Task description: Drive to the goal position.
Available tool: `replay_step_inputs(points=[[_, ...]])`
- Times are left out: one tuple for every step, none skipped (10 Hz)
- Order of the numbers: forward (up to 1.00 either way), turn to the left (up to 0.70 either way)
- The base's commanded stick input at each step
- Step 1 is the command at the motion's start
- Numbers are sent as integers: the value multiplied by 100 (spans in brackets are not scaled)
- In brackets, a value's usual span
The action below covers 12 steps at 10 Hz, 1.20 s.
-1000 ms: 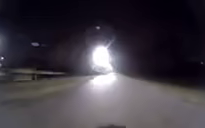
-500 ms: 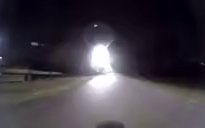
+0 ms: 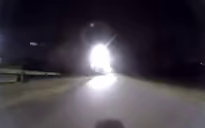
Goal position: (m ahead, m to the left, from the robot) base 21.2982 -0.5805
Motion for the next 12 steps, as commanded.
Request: replay_step_inputs(points=[[100,0],[100,0],[100,0],[100,0],[100,0],[100,0],[100,0],[100,0],[100,0],[100,0],[100,0],[100,0]])
